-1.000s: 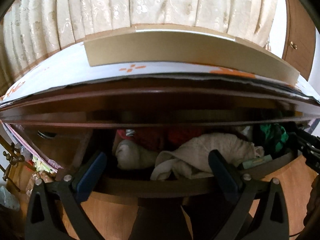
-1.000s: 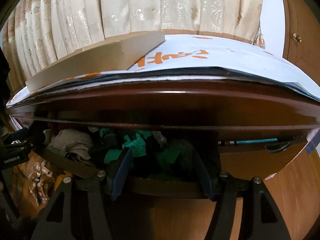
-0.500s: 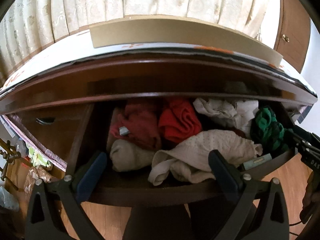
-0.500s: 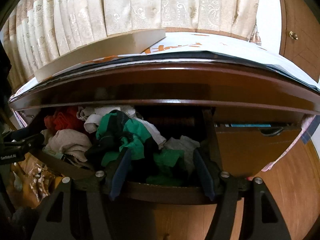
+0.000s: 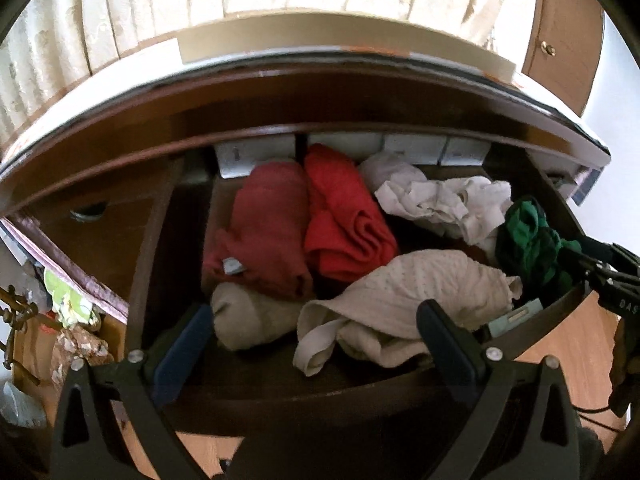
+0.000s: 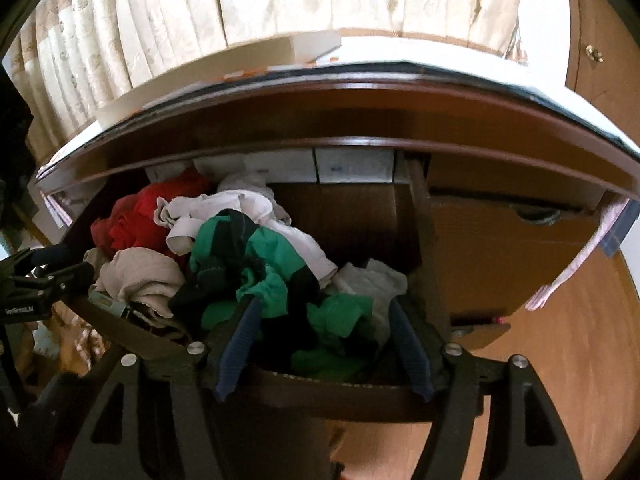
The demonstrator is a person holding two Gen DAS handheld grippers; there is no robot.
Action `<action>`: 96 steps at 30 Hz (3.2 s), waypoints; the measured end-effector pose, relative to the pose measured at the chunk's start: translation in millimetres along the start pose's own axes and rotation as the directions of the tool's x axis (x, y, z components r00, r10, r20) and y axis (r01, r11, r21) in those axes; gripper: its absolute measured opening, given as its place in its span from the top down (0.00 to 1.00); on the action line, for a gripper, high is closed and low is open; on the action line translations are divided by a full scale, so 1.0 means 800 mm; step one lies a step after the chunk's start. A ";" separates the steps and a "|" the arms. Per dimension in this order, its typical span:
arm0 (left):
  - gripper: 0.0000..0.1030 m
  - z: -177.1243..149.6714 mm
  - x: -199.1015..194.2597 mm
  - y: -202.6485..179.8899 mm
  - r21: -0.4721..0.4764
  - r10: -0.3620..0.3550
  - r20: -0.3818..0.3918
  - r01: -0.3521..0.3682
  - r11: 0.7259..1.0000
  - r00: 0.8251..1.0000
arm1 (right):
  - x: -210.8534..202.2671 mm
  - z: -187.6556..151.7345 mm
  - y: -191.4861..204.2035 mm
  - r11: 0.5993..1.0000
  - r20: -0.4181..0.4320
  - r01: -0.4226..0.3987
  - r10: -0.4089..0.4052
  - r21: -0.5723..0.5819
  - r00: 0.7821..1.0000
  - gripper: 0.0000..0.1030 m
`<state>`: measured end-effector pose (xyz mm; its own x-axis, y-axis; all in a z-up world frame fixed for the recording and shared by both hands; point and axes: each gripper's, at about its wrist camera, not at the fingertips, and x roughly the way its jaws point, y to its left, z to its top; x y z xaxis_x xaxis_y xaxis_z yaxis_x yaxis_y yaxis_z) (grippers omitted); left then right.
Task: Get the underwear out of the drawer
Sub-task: 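Lower both tools over the clothes inside the open drawer, then close the right tool on the beige lace garment in the drawer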
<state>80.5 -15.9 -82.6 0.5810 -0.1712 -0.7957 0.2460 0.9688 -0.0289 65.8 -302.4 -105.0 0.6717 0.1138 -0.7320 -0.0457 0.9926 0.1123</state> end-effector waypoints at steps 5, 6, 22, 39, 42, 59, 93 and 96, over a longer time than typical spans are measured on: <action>0.00 -0.006 -0.007 -0.006 0.011 -0.007 -0.035 0.007 1.000 0.999 | -0.006 -0.014 0.001 0.999 -0.071 -0.035 0.036 0.021 0.997 0.32; 0.00 -0.007 -0.008 -0.007 0.013 -0.006 -0.042 0.006 1.000 0.999 | -0.007 -0.016 0.001 0.999 -0.082 -0.037 0.039 0.023 0.996 0.32; 0.00 -0.005 -0.004 0.006 -0.034 -0.034 -0.045 0.032 0.999 0.998 | -0.018 -0.018 0.001 0.998 -0.111 -0.047 0.050 0.031 0.993 0.32; 0.00 0.035 -0.046 -0.003 0.082 -0.059 0.105 0.051 0.995 0.993 | -0.055 0.039 -0.016 0.985 0.055 -0.137 0.132 0.102 0.990 0.32; 0.00 0.051 -0.044 0.001 0.069 -0.084 0.089 0.077 0.995 0.992 | -0.048 0.048 -0.013 0.980 0.032 -0.167 0.164 0.110 0.986 0.32; 0.00 0.075 0.006 0.017 0.041 -0.060 -0.020 0.060 0.997 0.998 | 0.001 0.059 0.026 0.984 -0.108 -0.169 0.174 0.050 0.979 0.32; 0.00 0.091 0.036 0.005 0.126 0.095 -0.066 -0.086 0.988 0.993 | 0.036 0.081 0.078 0.974 -0.140 -0.204 0.190 -0.094 0.972 0.32; 0.00 0.093 0.037 0.004 0.131 0.094 -0.067 -0.085 0.988 0.993 | 0.043 0.084 0.080 0.975 -0.155 -0.203 0.187 -0.092 0.970 0.32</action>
<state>156.3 -30.8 -61.3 0.5484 -0.0671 -0.8335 0.2957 0.9479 0.1183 135.5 -238.1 -77.9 0.5283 0.3029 -0.7932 -0.2488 0.9484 0.1965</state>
